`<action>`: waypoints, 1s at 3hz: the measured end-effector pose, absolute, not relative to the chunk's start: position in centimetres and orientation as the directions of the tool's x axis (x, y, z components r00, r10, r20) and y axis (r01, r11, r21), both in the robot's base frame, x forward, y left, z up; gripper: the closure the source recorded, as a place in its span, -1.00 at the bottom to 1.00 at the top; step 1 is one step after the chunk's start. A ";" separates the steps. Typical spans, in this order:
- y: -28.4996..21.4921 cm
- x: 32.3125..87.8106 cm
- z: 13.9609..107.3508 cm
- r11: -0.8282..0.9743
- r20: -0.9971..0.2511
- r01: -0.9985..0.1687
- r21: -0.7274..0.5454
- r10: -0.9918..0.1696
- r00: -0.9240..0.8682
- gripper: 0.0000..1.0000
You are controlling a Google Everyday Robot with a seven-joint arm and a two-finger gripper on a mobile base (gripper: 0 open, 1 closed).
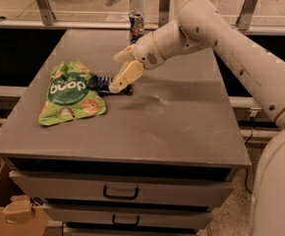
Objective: Move rxbar blueberry near green rice chip bag
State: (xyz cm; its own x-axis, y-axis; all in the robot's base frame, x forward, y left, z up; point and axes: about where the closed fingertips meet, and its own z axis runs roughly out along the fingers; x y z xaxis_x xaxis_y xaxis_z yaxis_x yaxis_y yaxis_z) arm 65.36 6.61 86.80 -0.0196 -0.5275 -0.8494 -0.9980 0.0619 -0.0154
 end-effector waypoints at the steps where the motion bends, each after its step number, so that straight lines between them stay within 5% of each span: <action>1: 4.6 66.7 88.9 0.103 -0.856 -0.993 -0.066 -0.517 0.003 -1.00; 3: -11.7 71.5 97.5 0.387 -0.841 -0.873 -0.295 -0.539 0.045 -1.00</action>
Offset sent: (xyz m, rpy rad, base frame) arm 0.0879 -0.1870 0.1093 0.0310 -0.2727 -0.3217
